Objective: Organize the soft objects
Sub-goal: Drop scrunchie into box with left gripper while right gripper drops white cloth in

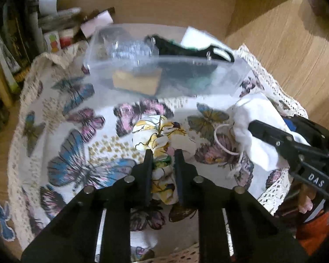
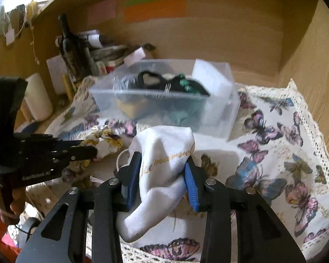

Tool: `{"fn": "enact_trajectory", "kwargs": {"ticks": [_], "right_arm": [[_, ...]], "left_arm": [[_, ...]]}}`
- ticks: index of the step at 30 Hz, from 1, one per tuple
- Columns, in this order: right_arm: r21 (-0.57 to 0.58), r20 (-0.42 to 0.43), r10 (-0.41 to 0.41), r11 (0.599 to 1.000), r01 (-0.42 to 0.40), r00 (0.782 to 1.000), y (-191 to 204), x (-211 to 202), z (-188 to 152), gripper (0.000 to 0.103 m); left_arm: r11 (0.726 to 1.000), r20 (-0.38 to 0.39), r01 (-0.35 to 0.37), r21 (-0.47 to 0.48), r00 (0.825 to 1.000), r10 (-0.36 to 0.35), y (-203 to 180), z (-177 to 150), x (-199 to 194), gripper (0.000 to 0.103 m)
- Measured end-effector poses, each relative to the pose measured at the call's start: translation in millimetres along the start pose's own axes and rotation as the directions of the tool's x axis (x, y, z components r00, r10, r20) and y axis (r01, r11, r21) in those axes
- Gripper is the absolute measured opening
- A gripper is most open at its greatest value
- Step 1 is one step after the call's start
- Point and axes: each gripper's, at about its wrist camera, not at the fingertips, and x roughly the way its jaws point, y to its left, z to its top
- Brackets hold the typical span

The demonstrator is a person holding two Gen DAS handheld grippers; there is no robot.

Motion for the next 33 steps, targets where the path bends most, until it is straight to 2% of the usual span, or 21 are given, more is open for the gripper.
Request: {"fn": "enact_trajectory", "kwargs": {"ticks": [3,7,15,20,25,33], "right_arm": [[0.006,0.036,-0.006,1.0,0.005,0.999,-2.1,-5.5,11.0,0.034],[-0.002,0.084,-0.015,1.0,0.015,0.996,-2.6,-12.2,27.0,0.034],[-0.023,0.211,-0.019,0.999,0.025,0.977,-4.8,-28.2,72.9,0.034],[-0.037,0.273,-0.021,0.999,0.033,0.962,-3.3,-30.2,101.2,0.034],[-0.04,0.285,-0.017,0.999,0.03,0.958,-2.2,-17.4,122.1,0.035],[-0.052,0.216,0.005,0.999,0.007,0.976,-1.2,25.5,142.4,0.035]], "left_arm": [[1.0,0.058,-0.02,0.019,0.998,0.019,-2.9,7.2,-15.2,0.017],[0.998,0.155,-0.05,0.031,0.987,0.045,-6.3,20.6,-38.4,0.017],[0.996,0.317,-0.094,0.007,0.944,0.087,-3.5,51.9,-73.5,0.017],[0.993,0.378,-0.115,0.008,0.92,0.103,-1.2,76.0,-81.8,0.017],[0.994,0.379,-0.113,0.001,0.919,0.104,4.3,97.8,-73.5,0.017],[0.991,0.317,-0.13,-0.009,0.94,0.126,14.5,123.9,-32.6,0.018]]}}
